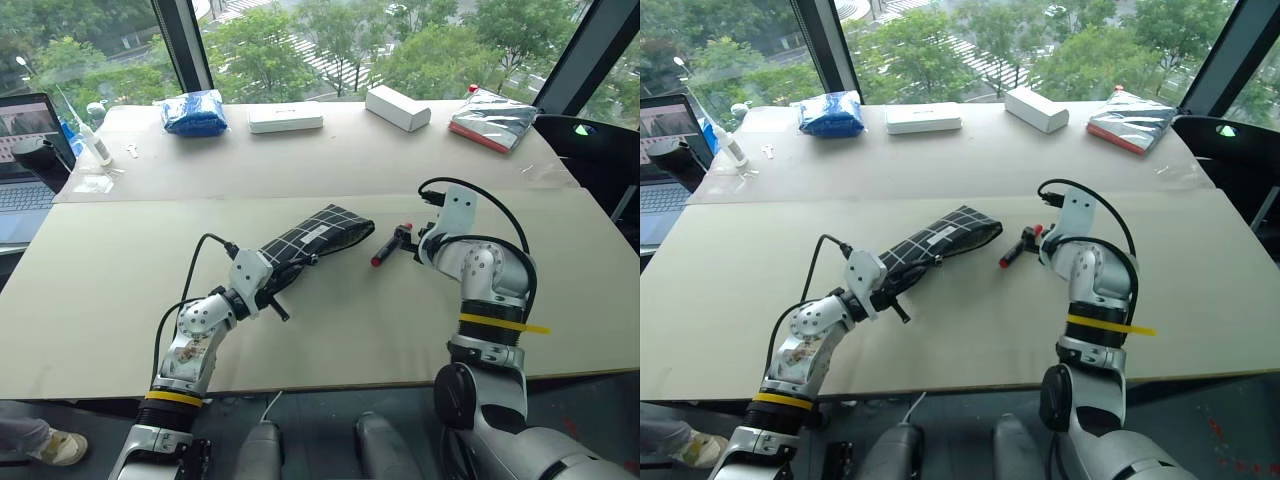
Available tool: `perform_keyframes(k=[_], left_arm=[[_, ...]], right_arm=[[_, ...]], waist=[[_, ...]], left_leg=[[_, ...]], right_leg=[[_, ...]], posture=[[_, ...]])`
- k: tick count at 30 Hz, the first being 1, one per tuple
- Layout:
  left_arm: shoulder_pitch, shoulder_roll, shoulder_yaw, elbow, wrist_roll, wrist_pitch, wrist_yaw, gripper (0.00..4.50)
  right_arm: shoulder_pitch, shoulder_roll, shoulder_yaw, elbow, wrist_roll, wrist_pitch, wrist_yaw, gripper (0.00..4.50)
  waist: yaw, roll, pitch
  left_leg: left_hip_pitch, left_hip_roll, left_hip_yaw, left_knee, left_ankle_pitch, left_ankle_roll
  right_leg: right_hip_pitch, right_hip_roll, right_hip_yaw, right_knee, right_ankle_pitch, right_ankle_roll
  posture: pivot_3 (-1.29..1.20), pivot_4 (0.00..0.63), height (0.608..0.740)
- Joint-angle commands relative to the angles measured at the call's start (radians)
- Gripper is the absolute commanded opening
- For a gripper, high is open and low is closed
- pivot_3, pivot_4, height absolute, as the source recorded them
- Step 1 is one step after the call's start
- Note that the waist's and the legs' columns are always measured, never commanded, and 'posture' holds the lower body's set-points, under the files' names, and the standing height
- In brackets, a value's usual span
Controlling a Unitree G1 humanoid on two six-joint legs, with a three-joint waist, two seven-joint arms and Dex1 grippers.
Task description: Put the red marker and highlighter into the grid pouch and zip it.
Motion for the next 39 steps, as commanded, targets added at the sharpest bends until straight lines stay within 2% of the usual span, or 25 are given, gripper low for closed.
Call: perform_keyframes(k=[1, 15, 27, 30, 39], left_arm=[[0.003, -0.007, -0.003, -0.05, -0.005, 0.003, 0.013, 0.0], [0.013, -0.01, -0.001, -0.074, -0.004, 0.02, 0.033, 0.0], [0.016, -0.003, 0.01, -0.085, -0.008, 0.029, 0.042, 0.0], [0.008, -0.005, 0.011, -0.08, -0.009, 0.031, 0.042, 0.0], [-0.003, -0.008, 0.014, -0.073, -0.013, 0.035, 0.038, 0.0]], right_arm=[[-0.036, 0.001, 0.048, -0.008, 0.003, -0.042, 0.021, 4.46], [0.119, 0.014, 0.256, -0.066, -0.04, 0.005, 0.058, 4.46], [0.095, -0.019, 0.253, -0.034, -0.054, -0.01, 0.073, 4.46], [0.119, -0.016, 0.267, -0.06, -0.059, 0.011, 0.073, 3.75], [0.136, -0.024, 0.266, -0.074, -0.079, 0.015, 0.078, 0.62]], waist=[[0.0, 0.0, 0.0], [0.0, 0.0, 0.0], [0.0, -0.002, -0.001], [0.0, -0.002, -0.001], [-0.001, -0.002, -0.001]], left_leg=[[0.0, 0.0, 0.0, 0.0, 0.0, 0.0], [0.0, 0.0, 0.0, -0.001, 0.0, 0.0], [0.001, 0.001, 0.0, -0.001, 0.0, 0.0], [0.001, 0.001, 0.0, -0.001, 0.0, 0.0], [0.001, 0.001, 0.0, -0.001, 0.0, 0.0]], right_leg=[[0.0, 0.0, 0.0, 0.0, 0.0, 0.0], [0.0, 0.0, 0.0, -0.001, 0.0, 0.0], [0.001, 0.001, 0.0, -0.001, 0.0, 0.0], [0.001, 0.001, 0.0, -0.001, 0.0, 0.0], [0.001, 0.001, 0.0, -0.002, 0.0, 0.001]], posture=[[0.0, 0.15, 0.74], [0.0, 0.15, 0.74], [0.0, 0.15, 0.74], [0.0, 0.15, 0.74], [0.0, 0.15, 0.74]])
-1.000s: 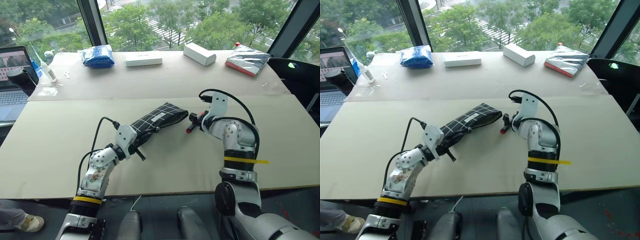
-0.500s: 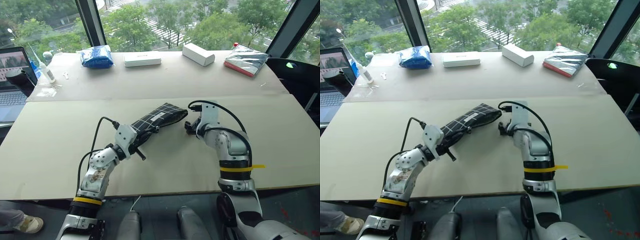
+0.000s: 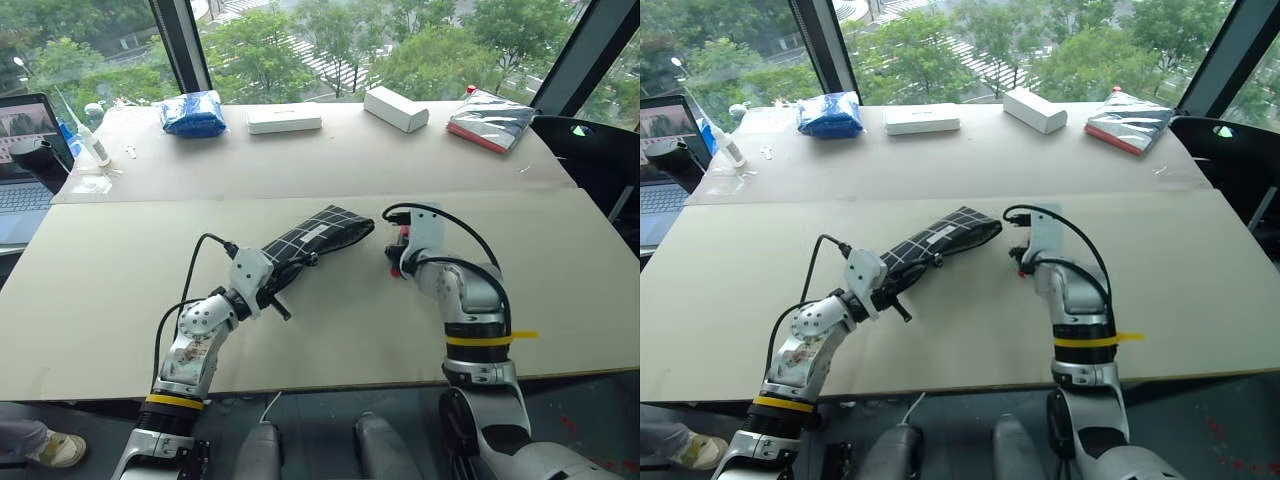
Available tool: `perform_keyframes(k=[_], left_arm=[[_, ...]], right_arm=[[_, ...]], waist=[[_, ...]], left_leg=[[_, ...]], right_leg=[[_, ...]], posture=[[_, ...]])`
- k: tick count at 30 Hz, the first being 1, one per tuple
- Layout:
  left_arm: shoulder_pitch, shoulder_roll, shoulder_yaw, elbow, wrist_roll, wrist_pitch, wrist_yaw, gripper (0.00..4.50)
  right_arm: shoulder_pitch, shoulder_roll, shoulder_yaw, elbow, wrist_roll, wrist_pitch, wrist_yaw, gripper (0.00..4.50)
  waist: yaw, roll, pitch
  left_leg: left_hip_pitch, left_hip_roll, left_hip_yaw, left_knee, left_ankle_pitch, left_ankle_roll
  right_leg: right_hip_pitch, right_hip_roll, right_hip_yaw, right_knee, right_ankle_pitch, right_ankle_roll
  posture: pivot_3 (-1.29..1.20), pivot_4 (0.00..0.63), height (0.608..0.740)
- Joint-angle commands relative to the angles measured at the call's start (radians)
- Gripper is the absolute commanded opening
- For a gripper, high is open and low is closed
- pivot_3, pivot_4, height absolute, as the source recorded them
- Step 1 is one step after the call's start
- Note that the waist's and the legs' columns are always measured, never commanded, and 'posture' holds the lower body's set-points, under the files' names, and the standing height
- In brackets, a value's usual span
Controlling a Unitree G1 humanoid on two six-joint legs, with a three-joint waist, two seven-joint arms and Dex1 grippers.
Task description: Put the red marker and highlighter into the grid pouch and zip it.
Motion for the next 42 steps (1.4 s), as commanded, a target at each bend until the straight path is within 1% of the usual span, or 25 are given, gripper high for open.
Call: perform_keyframes(k=[1, 6, 7, 11, 14, 15, 18, 21, 23, 26, 29, 35, 42], left_arm=[[-0.022, -0.002, 0.011, -0.027, -0.014, -0.006, 0.004, 0.0], [-0.029, -0.005, 0.02, -0.028, -0.026, 0.003, 0.005, 0.0], [-0.028, -0.005, 0.022, -0.03, -0.03, 0.006, 0.005, 0.0], [-0.024, -0.006, 0.03, -0.042, -0.051, 0.018, -0.001, 0.0], [-0.021, 0.0, 0.03, -0.054, -0.067, 0.035, -0.01, 0.0], [-0.021, 0.005, 0.028, -0.057, -0.073, 0.044, -0.019, 0.0], [-0.023, 0.017, 0.024, -0.064, -0.084, 0.064, -0.043, 0.0], [-0.028, 0.024, 0.023, -0.066, -0.095, 0.075, -0.059, 0.0], [-0.033, 0.028, 0.021, -0.063, -0.098, 0.079, -0.071, 0.0], [-0.041, 0.03, 0.019, -0.054, -0.104, 0.086, -0.085, 0.0], [-0.047, 0.027, 0.015, -0.046, -0.106, 0.089, -0.098, 0.0], [-0.043, 0.021, 0.007, -0.048, -0.102, 0.087, -0.111, 0.0], [-0.042, 0.023, 0.004, -0.052, -0.102, 0.088, -0.118, 0.0]], right_arm=[[0.017, 0.005, 0.015, 0.011, 0.0, 0.027, 0.017, 0.5], [0.008, -0.038, 0.029, 0.027, -0.007, -0.014, 0.056, 0.48], [0.001, -0.056, 0.032, 0.028, 0.006, -0.039, 0.093, 0.48], [-0.028, -0.167, 0.068, 0.041, -0.016, -0.319, 0.226, 0.48], [-0.053, -0.28, 0.074, 0.068, -0.04, -0.535, 0.325, 0.48], [-0.047, -0.348, 0.102, 0.071, -0.076, -0.657, 0.379, 0.48], [0.018, -0.502, 0.163, 0.04, -0.122, -0.95, 0.563, 0.48], [0.123, -0.599, 0.21, -0.002, -0.117, -1.158, 0.737, 0.48], [0.184, -0.651, 0.237, -0.025, -0.128, -1.264, 0.817, 0.48], [0.224, -0.687, 0.272, -0.022, -0.181, -1.378, 0.857, 0.48], [0.229, -0.689, 0.292, -0.003, -0.229, -1.467, 0.854, 0.48], [0.183, -0.657, 0.31, 0.079, -0.307, -1.542, 0.817, 0.48], [0.13, -0.645, 0.334, 0.133, -0.356, -1.593, 0.833, 0.48]], waist=[[0.0, 0.0, 0.0], [0.0, 0.0, 0.0], [0.0, 0.0, 0.0], [0.0, 0.001, 0.001], [0.002, 0.001, 0.001], [0.002, 0.001, 0.001], [0.006, 0.001, 0.002], [0.003, 0.0, 0.001], [0.0, 0.0, 0.002], [-0.001, 0.0, 0.002], [0.004, 0.0, 0.002], [0.008, 0.0, 0.002], [0.011, 0.0, 0.002]], left_leg=[[0.0, 0.0, 0.0, 0.0, 0.0, 0.0], [0.0, 0.0, 0.0, 0.0, 0.0, 0.0], [0.0, 0.0, 0.0, 0.0, 0.0, 0.0], [-0.001, 0.0, 0.0, 0.0, 0.0, 0.0], [-0.002, 0.0, 0.0, 0.0, 0.0, 0.0], [-0.003, -0.001, 0.001, 0.0, 0.0, 0.0], [-0.004, -0.001, 0.001, -0.001, 0.0, 0.0], [-0.003, -0.001, 0.001, -0.002, -0.001, 0.001], [-0.001, 0.0, 0.001, -0.002, -0.001, 0.002], [-0.001, -0.001, 0.001, -0.001, -0.001, 0.001], [-0.001, -0.001, 0.002, 0.0, -0.001, 0.001], [0.0, -0.001, 0.001, 0.0, -0.001, 0.001], [0.0, -0.001, 0.001, 0.0, -0.001, 0.001]], right_leg=[[0.0, 0.0, 0.0, 0.0, 0.0, 0.0], [0.0, 0.0, 0.0, 0.0, 0.0, 0.0], [0.0, 0.0, 0.0, 0.0, 0.0, 0.0], [-0.001, 0.0, 0.0, -0.001, 0.0, 0.001], [-0.001, 0.0, 0.0, -0.003, 0.0, 0.001], [-0.001, -0.001, 0.0, -0.003, 0.0, 0.001], [-0.001, -0.001, 0.0, -0.005, 0.0, 0.001], [0.0, -0.001, 0.0, -0.006, -0.001, 0.001], [0.001, -0.001, 0.0, -0.006, -0.001, 0.001], [0.001, -0.001, 0.001, -0.006, -0.001, 0.001], [0.001, -0.001, 0.001, -0.005, -0.001, 0.001], [0.002, -0.001, 0.001, -0.005, 0.0, 0.001], [0.002, -0.001, 0.001, -0.005, 0.0, 0.001]], posture=[[0.0, 0.15, 0.74], [0.0, 0.15, 0.74], [0.0, 0.15, 0.74], [0.0, 0.15, 0.74], [0.0, 0.15, 0.74], [0.0, 0.15, 0.74], [0.0, 0.15, 0.74], [0.0, 0.15, 0.74], [0.0, 0.15, 0.74], [0.0, 0.15, 0.74], [0.0, 0.15, 0.74], [0.0, 0.15, 0.74], [0.0, 0.15, 0.74]])
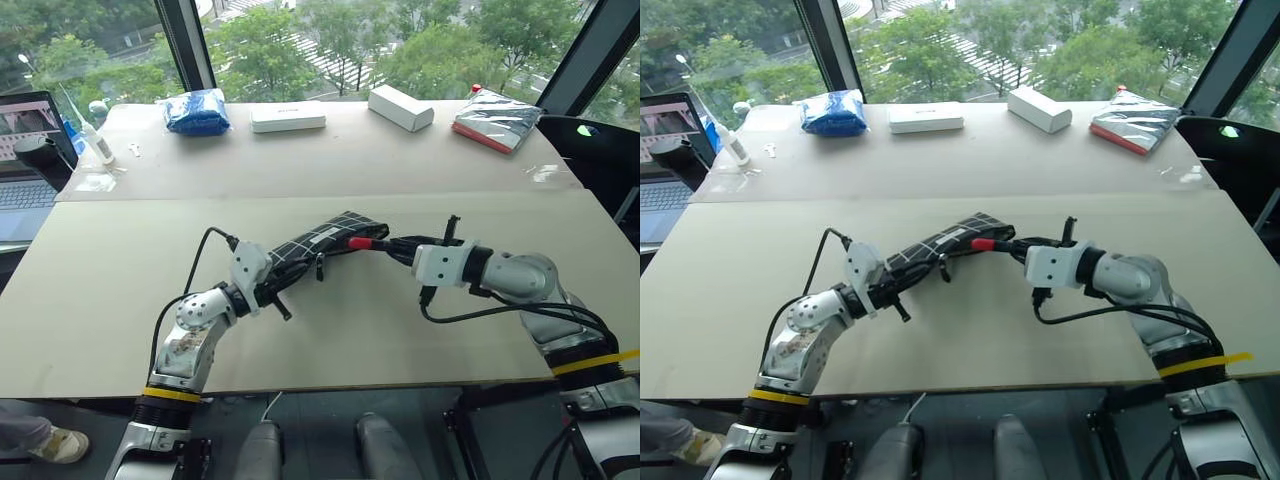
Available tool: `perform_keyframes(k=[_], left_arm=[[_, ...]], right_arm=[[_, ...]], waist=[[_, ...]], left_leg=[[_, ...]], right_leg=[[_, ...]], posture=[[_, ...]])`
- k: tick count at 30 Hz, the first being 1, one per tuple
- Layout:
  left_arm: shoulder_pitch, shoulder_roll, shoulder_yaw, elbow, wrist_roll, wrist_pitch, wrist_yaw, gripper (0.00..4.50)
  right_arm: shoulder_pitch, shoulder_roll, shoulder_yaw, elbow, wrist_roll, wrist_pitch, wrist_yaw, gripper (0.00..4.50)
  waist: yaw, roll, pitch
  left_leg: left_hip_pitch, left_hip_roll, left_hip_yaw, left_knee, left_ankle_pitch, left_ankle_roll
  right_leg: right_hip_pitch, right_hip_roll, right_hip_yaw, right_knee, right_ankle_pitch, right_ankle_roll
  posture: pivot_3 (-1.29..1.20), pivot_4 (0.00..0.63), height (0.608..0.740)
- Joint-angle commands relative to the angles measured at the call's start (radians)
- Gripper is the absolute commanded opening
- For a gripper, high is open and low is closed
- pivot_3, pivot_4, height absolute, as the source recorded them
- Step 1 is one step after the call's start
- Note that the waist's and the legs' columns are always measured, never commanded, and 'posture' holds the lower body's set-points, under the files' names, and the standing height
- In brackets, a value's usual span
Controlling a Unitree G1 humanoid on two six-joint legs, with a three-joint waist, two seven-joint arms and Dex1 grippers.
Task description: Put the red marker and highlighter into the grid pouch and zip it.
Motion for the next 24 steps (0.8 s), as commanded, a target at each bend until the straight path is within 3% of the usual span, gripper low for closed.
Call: perform_keyframes(k=[1, 14, 24], left_arm=[[-0.01, 0.001, 0.001, -0.027, -0.014, -0.001, -0.009, 0.0], [-0.017, -0.005, -0.004, -0.028, -0.012, 0.007, -0.008, 0.0], [-0.012, -0.006, 0.002, -0.031, -0.01, 0.003, -0.003, 0.0]], right_arm=[[-0.049, 0.006, 0.008, 0.017, -0.026, -0.051, -0.002, 0.48], [-0.275, 0.109, 0.158, 0.255, -0.237, -0.24, -0.078, 0.48], [-0.345, 0.246, 0.241, 0.331, -0.249, -0.35, -0.075, 0.48]], waist=[[0.0, 0.0, 0.0], [-0.003, 0.0, 0.0], [-0.002, 0.0, 0.0]], left_leg=[[0.0, 0.0, 0.0, 0.0, 0.0, 0.0], [0.001, 0.0, 0.0, 0.0, 0.0, 0.0], [0.001, 0.0, 0.0, 0.0, 0.0, 0.0]], right_leg=[[0.0, 0.0, 0.0, 0.0, 0.0, 0.0], [0.0, 0.0, 0.0, 0.0, 0.0, -0.001], [0.0, -0.001, 0.0, 0.001, 0.001, -0.001]], posture=[[0.0, 0.15, 0.74], [0.0, 0.15, 0.74], [0.0, 0.15, 0.74]])
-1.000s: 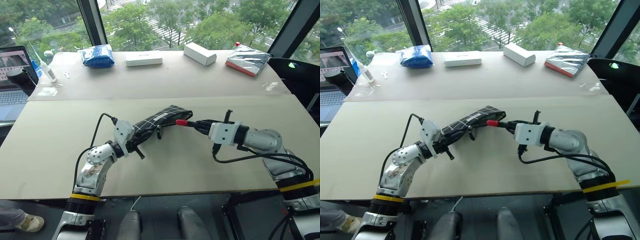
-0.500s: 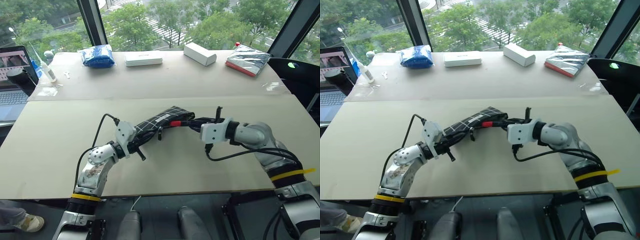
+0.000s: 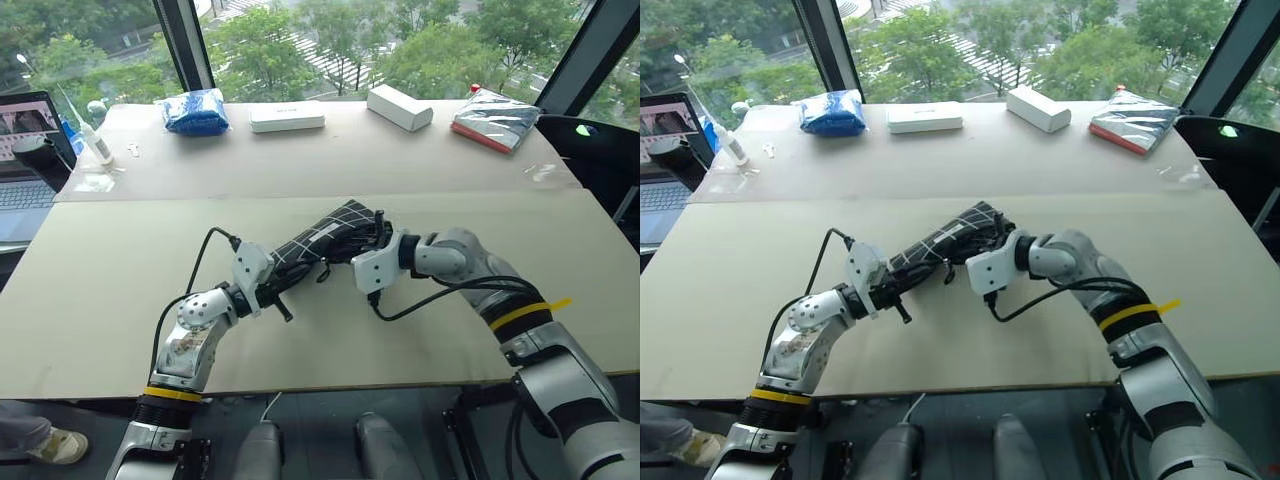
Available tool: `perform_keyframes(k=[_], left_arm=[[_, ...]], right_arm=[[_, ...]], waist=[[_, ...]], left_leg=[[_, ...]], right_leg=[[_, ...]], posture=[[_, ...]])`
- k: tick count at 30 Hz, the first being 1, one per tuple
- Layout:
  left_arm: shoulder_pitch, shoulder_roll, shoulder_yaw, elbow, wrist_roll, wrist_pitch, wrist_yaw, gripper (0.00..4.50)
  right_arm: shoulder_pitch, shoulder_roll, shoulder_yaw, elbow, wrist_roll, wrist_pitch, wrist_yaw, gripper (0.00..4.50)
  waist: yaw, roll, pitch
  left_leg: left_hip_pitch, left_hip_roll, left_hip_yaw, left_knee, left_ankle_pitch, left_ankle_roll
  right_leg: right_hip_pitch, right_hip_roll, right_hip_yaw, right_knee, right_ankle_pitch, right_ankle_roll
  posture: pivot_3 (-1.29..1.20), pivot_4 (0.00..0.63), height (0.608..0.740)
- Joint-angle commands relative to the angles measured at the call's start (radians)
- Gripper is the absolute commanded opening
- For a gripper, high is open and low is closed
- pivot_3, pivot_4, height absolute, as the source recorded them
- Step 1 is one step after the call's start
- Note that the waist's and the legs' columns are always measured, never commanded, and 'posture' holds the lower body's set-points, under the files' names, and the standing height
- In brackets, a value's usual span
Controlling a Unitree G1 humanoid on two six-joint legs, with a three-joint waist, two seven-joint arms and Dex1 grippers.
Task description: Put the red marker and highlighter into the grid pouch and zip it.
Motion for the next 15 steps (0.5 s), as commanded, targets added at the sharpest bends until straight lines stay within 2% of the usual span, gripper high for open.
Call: perform_keyframes(k=[1, 3, 7, 12, 15], left_arm=[[-0.01, -0.006, 0.004, -0.031, -0.01, -0.002, 0.009, 0.0], [-0.007, -0.006, 0.006, -0.037, -0.01, -0.001, 0.013, 0.0], [0.005, -0.001, 0.008, -0.047, -0.012, -0.001, 0.018, 0.0], [0.008, -0.002, 0.006, -0.05, -0.011, 0.001, 0.024, 0.0], [0.006, -0.001, 0.003, -0.047, -0.01, 0.001, 0.024, 0.0]], right_arm=[[-0.034, 0.039, 0.022, -0.014, 0.02, -0.07, -0.003, 0.48], [-0.04, 0.048, 0.014, -0.001, 0.033, -0.059, 0.002, 1.48], [-0.07, 0.046, -0.029, 0.037, 0.025, -0.029, -0.045, 2.68], [-0.102, -0.006, -0.087, 0.09, 0.088, -0.052, -0.05, 2.68], [-0.086, -0.053, -0.158, 0.041, 0.262, 0.047, 0.087, 2.68]], waist=[[0.0, 0.0, 0.0], [-0.001, 0.0, 0.0], [-0.006, 0.0, 0.0], [-0.001, 0.0, 0.0], [0.0, 0.0, 0.0]], left_leg=[[0.0, 0.0, 0.0, 0.0, 0.0, 0.0], [0.0, 0.0, 0.0, 0.0, 0.0, 0.0], [0.001, 0.0, 0.0, -0.001, 0.0, 0.0], [0.001, 0.0, 0.0, 0.0, 0.0, 0.0], [0.001, 0.0, 0.0, 0.0, 0.0, 0.0]], right_leg=[[0.0, 0.0, 0.0, 0.0, 0.0, 0.0], [0.0, 0.0, 0.0, 0.0, 0.0, 0.0], [0.0, 0.0, 0.0, 0.001, 0.0, 0.0], [0.0, 0.0, 0.0, 0.001, 0.0, 0.0], [0.0, 0.0, 0.0, 0.001, 0.0, 0.0]], posture=[[0.0, 0.15, 0.74], [0.0, 0.15, 0.74], [0.0, 0.15, 0.74], [0.0, 0.15, 0.74], [0.0, 0.15, 0.74]])
